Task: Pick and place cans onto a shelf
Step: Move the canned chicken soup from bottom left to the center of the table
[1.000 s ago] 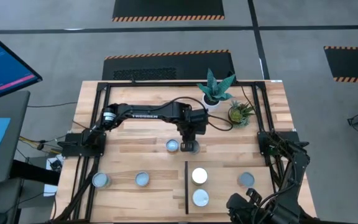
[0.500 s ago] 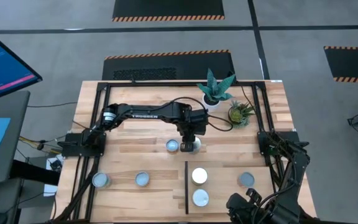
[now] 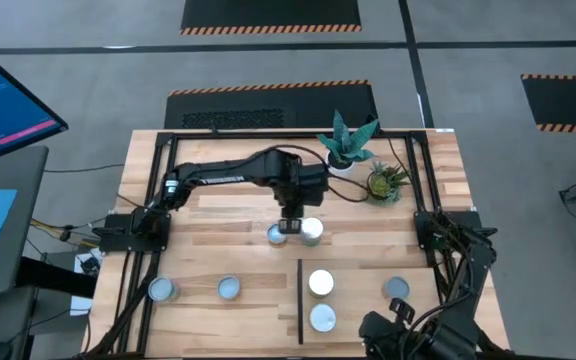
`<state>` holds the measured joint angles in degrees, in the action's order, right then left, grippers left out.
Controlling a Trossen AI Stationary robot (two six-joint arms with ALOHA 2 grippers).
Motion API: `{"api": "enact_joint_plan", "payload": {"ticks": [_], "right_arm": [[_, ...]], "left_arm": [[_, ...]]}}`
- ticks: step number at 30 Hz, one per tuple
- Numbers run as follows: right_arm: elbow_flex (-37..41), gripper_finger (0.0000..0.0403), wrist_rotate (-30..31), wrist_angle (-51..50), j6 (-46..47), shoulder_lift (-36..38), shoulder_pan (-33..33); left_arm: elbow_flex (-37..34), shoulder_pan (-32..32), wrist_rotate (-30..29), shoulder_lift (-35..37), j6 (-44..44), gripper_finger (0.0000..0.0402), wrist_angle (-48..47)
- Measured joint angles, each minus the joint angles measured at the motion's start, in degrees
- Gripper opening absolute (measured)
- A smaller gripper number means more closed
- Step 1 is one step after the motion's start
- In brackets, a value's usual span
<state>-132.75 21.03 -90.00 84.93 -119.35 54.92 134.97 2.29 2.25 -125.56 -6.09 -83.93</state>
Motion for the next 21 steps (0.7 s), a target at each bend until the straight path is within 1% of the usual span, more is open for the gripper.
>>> {"api": "enact_joint_plan", "payload": {"ticks": [1, 3, 4, 5, 7, 9, 12, 13, 17, 21], "right_arm": [[0.0, 0.0059, -0.2, 0.0, -1.1, 0.0, -0.3], [0.0, 0.0059, -0.4, 0.0, -2.8, 0.0, -0.8], [0.0, 0.0059, -0.4, 0.0, -3.2, 0.0, -1.0], [0.0, 0.0059, -0.4, 0.0, -3.3, 0.0, -1.1], [1.4, 0.0059, -0.3, 0.1, -2.1, 0.4, -0.8], [4.0, 0.0059, -0.2, -0.1, 1.7, 1.2, 0.0], [7.3, 0.0059, 0.3, 0.1, 7.4, 2.8, 0.9], [8.2, 0.0059, 0.7, -0.1, 8.4, 3.3, 1.0], [10.7, 0.0059, 2.2, 0.2, 7.8, 5.3, 0.5], [13.7, 0.0059, 3.4, -0.1, 2.2, 8.5, -1.4]], "left_arm": [[0.1, -0.1, 0.2, 0.3, 1.4, 0.0083, -2.4], [-2.3, -0.6, 0.5, 1.9, 4.4, 0.0083, -6.5], [-4.1, -1.2, 0.5, 2.6, 5.6, 0.0083, -6.8], [-6.7, -1.9, 0.6, 3.8, 6.7, 0.0083, -5.4], [-12.6, -3.9, 0.8, 6.8, 7.5, 0.0082, -6.2], [-18.0, -5.9, 0.2, 10.1, 7.7, 0.0082, -5.8], [-28.2, -9.0, -0.2, 16.3, 12.3, 0.0082, -5.6], [-31.2, -10.1, -0.4, 18.5, 13.7, 0.0082, -4.2], [-42.6, -14.5, -1.8, 28.5, 23.6, 0.0082, -2.2], [-54.5, -19.8, -1.6, 38.7, 35.9, 0.0082, 1.6]]}}
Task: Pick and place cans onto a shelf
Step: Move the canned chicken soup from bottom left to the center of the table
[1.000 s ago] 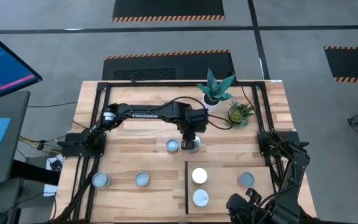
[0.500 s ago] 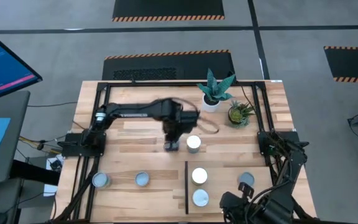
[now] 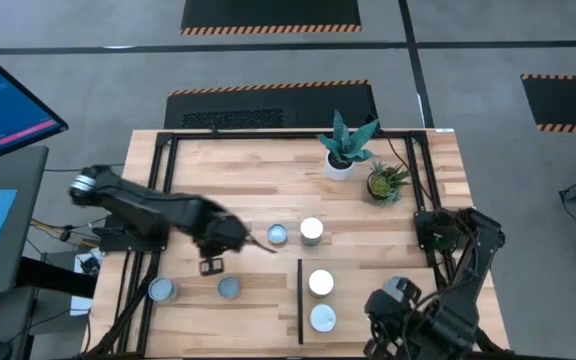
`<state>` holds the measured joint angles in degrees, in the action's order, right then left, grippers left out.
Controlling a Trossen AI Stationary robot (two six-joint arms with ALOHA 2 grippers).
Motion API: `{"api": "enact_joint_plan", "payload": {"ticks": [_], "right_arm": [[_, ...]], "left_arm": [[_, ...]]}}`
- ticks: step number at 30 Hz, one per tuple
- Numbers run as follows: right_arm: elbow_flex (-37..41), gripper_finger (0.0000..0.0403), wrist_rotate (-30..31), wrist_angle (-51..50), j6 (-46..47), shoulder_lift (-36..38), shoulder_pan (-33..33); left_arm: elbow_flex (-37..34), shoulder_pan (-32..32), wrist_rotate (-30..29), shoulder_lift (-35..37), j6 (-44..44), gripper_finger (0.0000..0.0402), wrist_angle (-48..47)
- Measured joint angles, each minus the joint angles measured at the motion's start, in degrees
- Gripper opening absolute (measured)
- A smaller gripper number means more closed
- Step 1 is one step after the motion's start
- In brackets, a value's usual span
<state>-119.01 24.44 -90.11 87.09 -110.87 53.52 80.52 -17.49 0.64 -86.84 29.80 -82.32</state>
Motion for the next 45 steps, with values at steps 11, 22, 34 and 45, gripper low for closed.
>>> {"api": "enact_joint_plan", "payload": {"ticks": [11, 22, 34, 45], "right_arm": [[5.8, 0.0059, 6.5, 0.2, -16.4, 11.1, -3.8], [15.0, 0.0059, 19.6, 0.1, -13.7, 22.7, -3.9], [20.3, 0.0059, 19.0, 0.2, -10.6, 22.5, -6.1], [20.3, 0.0059, 18.8, 0.1, -9.1, 22.5, -6.1]], "left_arm": [[-16.9, -14.6, 4.1, 16.3, 29.1, 0.0082, 0.4], [-22.2, -28.8, 2.8, 21.8, 48.9, 0.0082, 2.5], [-28.0, -38.9, 4.9, 22.0, 62.3, 0.0082, 11.9], [-31.5, -41.1, 7.5, 22.0, 68.4, 0.0096, 12.9]]}}
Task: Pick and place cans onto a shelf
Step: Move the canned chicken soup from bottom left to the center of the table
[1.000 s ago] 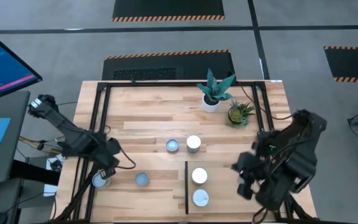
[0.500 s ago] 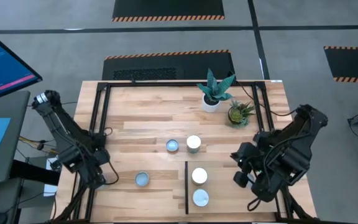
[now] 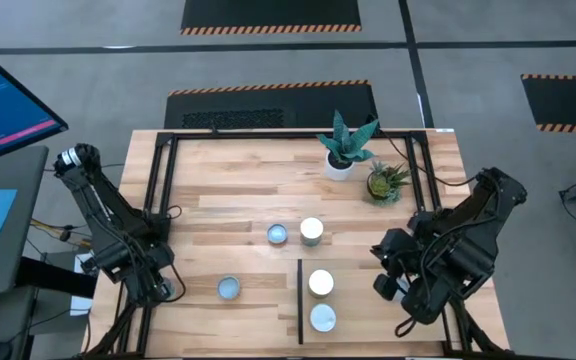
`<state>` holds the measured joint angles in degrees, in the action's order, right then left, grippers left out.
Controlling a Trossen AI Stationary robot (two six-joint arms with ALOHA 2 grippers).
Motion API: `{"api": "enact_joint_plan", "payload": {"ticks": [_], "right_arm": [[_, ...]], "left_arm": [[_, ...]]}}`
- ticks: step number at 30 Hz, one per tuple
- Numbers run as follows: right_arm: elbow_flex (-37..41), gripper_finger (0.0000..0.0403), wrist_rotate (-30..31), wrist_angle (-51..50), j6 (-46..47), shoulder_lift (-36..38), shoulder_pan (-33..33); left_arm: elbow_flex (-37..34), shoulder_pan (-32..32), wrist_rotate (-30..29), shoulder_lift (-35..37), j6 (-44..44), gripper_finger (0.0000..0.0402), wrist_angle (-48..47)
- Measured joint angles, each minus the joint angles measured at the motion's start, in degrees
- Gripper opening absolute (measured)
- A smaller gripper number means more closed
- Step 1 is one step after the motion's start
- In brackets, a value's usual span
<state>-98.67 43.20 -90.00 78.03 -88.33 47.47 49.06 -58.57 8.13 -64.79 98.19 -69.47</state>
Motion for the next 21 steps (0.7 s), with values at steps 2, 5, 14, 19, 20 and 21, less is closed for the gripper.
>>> {"api": "enact_joint_plan", "payload": {"ticks": [2, 5, 14, 19, 20, 21], "right_arm": [[0.0, 0.0059, -0.4, 0.0, 0.0, 0.0, 0.1], [0.0, 0.0059, -1.3, 0.0, 0.1, 0.0, 0.1], [0.0, 0.0059, -1.3, 0.0, -0.3, 0.0, 0.1], [0.0, 0.0059, -1.4, 0.0, -0.3, 0.0, 0.1], [0.0, 0.0059, -1.5, 0.0, -0.3, 0.0, 0.1], [0.0, 0.0059, -1.8, 0.0, -0.3, 0.0, 0.1]], "left_arm": [[-0.1, 0.0, -0.2, 0.0, 0.2, 0.0108, -0.1], [-1.1, 0.0, -1.0, 0.0, 2.6, 0.0133, 0.3], [-5.3, 0.0, -0.8, 0.0, 6.0, 0.0193, 6.2], [-6.8, 0.0, 0.2, 0.1, 6.4, 0.0195, 6.9], [-6.8, 0.0, 0.2, 0.1, 6.1, 0.0192, 7.0], [-6.8, 0.0, 0.2, 0.1, 5.4, 0.0188, 7.3]]}}
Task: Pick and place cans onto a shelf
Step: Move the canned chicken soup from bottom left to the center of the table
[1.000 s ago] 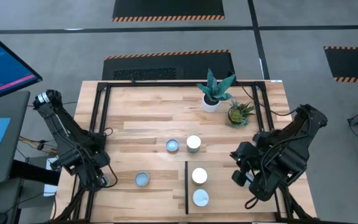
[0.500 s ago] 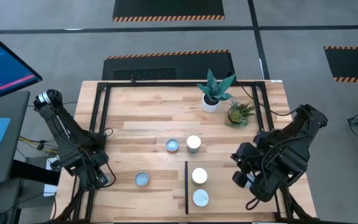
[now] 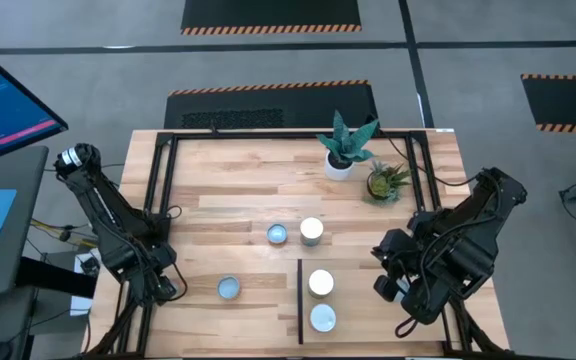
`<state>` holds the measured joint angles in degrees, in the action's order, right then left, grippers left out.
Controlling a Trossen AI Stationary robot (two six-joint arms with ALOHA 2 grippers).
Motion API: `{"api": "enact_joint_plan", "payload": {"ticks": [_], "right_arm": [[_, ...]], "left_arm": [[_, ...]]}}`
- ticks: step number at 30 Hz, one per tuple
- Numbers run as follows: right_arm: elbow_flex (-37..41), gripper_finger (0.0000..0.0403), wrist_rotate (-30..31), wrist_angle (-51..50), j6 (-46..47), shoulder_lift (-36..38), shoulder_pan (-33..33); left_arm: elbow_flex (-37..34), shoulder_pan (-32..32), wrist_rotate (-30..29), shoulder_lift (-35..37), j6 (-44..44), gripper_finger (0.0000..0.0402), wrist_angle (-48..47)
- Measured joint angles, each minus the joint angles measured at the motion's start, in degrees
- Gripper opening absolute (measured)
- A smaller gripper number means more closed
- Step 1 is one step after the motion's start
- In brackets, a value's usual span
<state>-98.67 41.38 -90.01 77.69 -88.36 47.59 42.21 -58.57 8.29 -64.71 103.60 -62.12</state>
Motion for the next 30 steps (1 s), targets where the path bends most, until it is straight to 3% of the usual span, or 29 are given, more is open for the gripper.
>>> {"api": "enact_joint_plan", "payload": {"ticks": [4, 10, 18, 23, 30], "right_arm": [[0.0, 0.0059, -2.3, 0.0, 0.2, 0.0, 0.0], [0.0, 0.0059, -2.8, 0.0, 3.4, 0.0, 0.7], [0.0, 0.0059, -2.6, 0.0, 13.5, 0.0, 3.7], [0.0, 0.0059, -2.5, 0.0, 17.0, 0.0, 5.5], [0.0, 0.0059, -2.4, 0.9, 20.7, 0.0, 8.0]], "left_arm": [[-0.1, 0.0, -0.1, -0.1, -2.8, 0.0141, 3.3], [-0.1, 1.3, -3.3, 0.0, -4.1, 0.0015, 4.8], [0.0, 10.3, -7.3, 0.0, -10.2, 0.0004, 3.5], [0.0, 20.1, -10.8, 0.0, -17.9, 0.0002, 2.4], [1.3, 36.3, -14.2, -0.2, -35.3, 0.0001, 5.9]]}}
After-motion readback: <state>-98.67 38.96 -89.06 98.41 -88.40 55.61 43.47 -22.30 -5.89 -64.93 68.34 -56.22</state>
